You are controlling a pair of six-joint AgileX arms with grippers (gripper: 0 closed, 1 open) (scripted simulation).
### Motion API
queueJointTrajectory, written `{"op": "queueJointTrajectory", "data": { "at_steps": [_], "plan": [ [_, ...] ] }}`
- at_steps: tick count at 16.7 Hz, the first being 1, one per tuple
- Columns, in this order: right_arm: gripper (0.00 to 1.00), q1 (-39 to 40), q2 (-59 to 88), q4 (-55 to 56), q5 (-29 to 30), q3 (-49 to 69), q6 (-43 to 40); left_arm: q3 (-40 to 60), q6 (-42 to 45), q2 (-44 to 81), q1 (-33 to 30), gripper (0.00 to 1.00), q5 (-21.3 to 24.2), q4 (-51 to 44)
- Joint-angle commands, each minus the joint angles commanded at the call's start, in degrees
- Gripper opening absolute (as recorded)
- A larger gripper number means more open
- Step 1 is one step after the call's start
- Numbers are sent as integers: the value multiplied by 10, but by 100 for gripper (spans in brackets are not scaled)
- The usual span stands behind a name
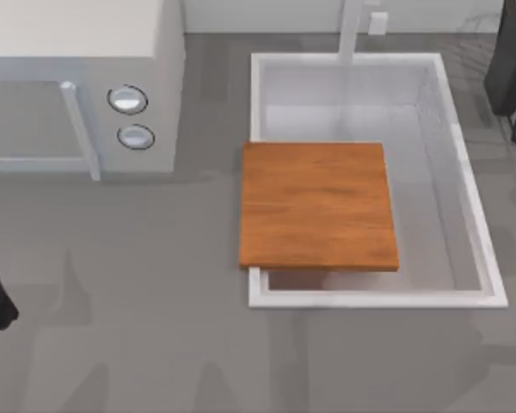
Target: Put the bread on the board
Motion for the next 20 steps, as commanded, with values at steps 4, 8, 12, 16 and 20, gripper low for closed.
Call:
{"op": "queueJointTrajectory", "data": {
  "at_steps": [4, 8, 12, 16, 20],
  "plan": [
    [100, -9, 144, -81, 1, 102, 4, 0, 0, 0, 0, 100, 0, 0],
    [100, -13, 203, -115, 2, 149, 6, 0, 0, 0, 0, 100, 0, 0],
    [100, -13, 204, -116, 2, 150, 6, 0, 0, 0, 0, 100, 0, 0],
    [100, -11, 214, -91, 2, 132, 7, 0, 0, 0, 0, 100, 0, 0],
    [100, -12, 254, 7, 2, 85, 8, 0, 0, 0, 0, 100, 0, 0]
  ]
}}
